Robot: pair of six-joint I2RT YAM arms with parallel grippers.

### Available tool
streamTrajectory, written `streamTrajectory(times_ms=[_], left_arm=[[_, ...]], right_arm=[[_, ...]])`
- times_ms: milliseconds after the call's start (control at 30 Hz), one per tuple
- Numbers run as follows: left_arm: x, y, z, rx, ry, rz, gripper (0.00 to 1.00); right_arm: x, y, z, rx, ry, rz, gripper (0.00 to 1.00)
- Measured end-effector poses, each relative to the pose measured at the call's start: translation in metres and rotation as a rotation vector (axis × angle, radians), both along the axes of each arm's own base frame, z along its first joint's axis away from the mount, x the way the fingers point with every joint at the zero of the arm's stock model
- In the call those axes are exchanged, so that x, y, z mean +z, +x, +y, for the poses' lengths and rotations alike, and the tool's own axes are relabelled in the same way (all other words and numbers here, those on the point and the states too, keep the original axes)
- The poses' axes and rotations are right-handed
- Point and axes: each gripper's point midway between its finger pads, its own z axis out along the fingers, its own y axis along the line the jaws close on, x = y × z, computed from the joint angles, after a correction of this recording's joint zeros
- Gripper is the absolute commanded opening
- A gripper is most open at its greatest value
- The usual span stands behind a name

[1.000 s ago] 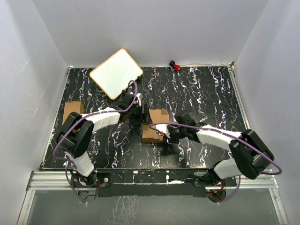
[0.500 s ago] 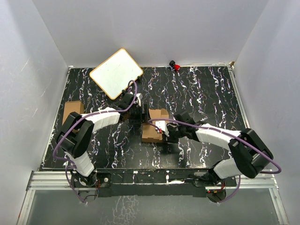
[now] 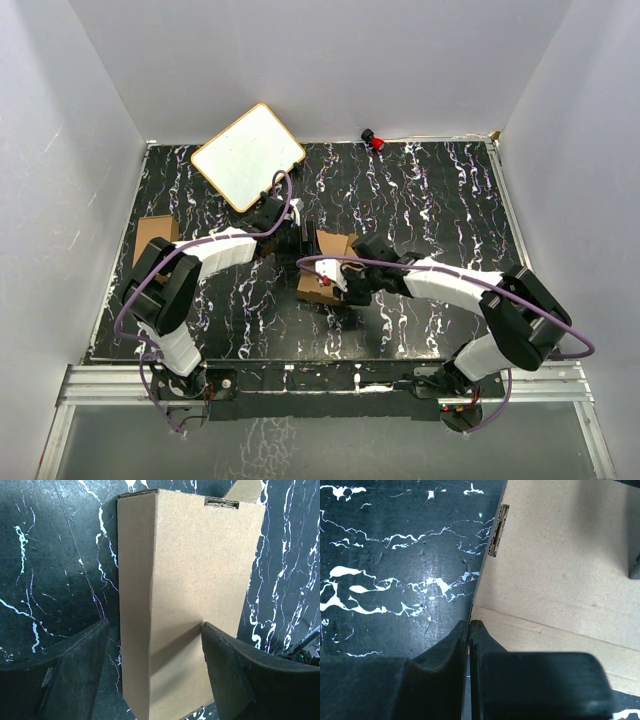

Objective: Fold the paper box

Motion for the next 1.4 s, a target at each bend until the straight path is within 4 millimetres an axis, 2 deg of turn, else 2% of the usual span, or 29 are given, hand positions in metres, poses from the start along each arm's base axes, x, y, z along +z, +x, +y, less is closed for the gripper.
streamTrajectory(times_ms=[400, 700, 833, 1000, 1133, 1400], left_arm=[[0.0, 0.004, 0.0, 0.015, -0.01, 0.006, 0.71], [0.002, 0.004, 0.0, 0.029, -0.008, 0.015, 0.8], [0.004, -0.001, 0.004, 0.029, 0.005, 0.035, 0.82], [0.013, -0.003, 0.009, 0.038, 0.005, 0.035, 0.82], [0.029, -0.003, 0.013, 0.045, -0.016, 0.005, 0.82], [0.039, -0.026, 0.029, 0.056, -0.049, -0.007, 0.81]], right_arm=[[0.001, 0.005, 0.013, -0.076, -0.071, 0.108, 0.08], [0.001, 0.005, 0.013, -0.087, -0.075, 0.11, 0.08], [0.002, 0.012, 0.014, -0.089, -0.068, 0.078, 0.08], [0.004, 0.017, 0.016, -0.092, -0.059, 0.05, 0.08], [0.004, 0.019, 0.016, -0.096, -0.061, 0.045, 0.08], [0.004, 0.02, 0.017, -0.094, -0.057, 0.039, 0.08]])
